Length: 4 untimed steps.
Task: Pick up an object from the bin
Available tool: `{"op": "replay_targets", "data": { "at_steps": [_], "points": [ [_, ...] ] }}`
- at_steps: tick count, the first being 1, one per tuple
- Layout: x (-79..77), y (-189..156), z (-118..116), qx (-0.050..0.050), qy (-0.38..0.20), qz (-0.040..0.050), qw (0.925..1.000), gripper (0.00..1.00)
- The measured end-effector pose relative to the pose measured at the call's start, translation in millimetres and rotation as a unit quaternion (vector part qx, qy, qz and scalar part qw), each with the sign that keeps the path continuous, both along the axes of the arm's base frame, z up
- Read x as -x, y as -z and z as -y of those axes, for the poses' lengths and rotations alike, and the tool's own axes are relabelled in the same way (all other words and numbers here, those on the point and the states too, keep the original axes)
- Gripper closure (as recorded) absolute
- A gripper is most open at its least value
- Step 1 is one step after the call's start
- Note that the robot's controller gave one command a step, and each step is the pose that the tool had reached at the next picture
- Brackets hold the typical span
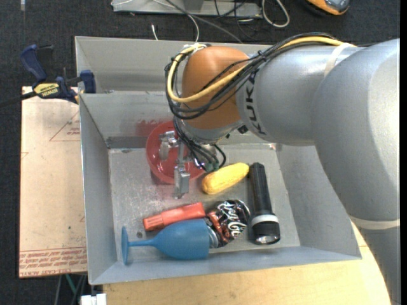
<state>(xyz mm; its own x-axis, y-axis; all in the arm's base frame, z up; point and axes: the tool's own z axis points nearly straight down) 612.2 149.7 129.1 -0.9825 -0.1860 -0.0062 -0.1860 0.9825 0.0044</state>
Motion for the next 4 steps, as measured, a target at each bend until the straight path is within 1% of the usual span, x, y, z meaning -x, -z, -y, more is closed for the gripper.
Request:
{"op": "replay_targets", "data": {
  "at_steps": [1, 2, 3, 4],
  "points": [
    [23.1, 59, -7, -0.001, 0.02, -0.0002, 0.9998, 0.0],
    [-28.8, 32, 50, 0.003, 0.059, -0.0276, 0.9979, 1.0],
    [-28.9, 32, 50, 0.003, 0.059, -0.0273, 0.9979, 1.0],
    [-35.5, -73, 50, 0.002, 0.051, -0.0236, 0.9984, 1.0]
  ]
}}
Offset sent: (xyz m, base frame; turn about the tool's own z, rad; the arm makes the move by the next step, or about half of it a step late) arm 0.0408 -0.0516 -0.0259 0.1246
